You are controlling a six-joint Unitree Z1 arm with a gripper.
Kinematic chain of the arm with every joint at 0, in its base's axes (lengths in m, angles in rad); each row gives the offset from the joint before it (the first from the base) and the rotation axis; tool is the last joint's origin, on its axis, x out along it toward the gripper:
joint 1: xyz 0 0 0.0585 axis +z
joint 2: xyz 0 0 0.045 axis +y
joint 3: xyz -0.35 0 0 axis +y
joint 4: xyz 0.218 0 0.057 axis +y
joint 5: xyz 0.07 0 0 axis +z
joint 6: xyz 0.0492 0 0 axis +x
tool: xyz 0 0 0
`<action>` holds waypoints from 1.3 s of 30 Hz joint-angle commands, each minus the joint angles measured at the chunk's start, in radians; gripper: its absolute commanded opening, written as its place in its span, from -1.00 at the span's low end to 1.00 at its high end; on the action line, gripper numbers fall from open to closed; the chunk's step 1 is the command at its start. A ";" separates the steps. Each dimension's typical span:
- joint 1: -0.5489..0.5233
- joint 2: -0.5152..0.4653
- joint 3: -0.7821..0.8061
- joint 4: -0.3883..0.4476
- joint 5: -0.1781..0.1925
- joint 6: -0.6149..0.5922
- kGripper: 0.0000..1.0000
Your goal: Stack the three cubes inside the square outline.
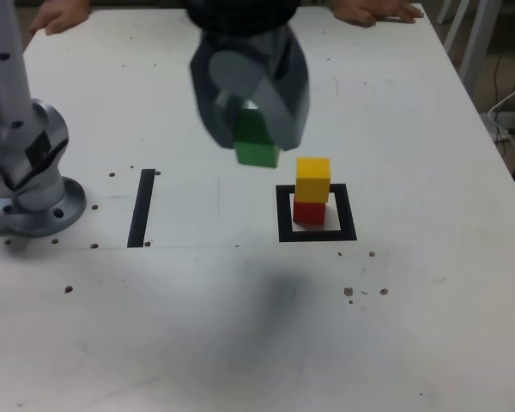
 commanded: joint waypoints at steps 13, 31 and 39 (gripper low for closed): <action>0.154 0.092 -0.052 0.002 -0.054 0.042 -0.65; 0.243 0.148 -0.079 -0.025 -0.035 0.077 -0.61; 0.249 0.173 -0.080 -0.046 -0.041 0.077 -0.61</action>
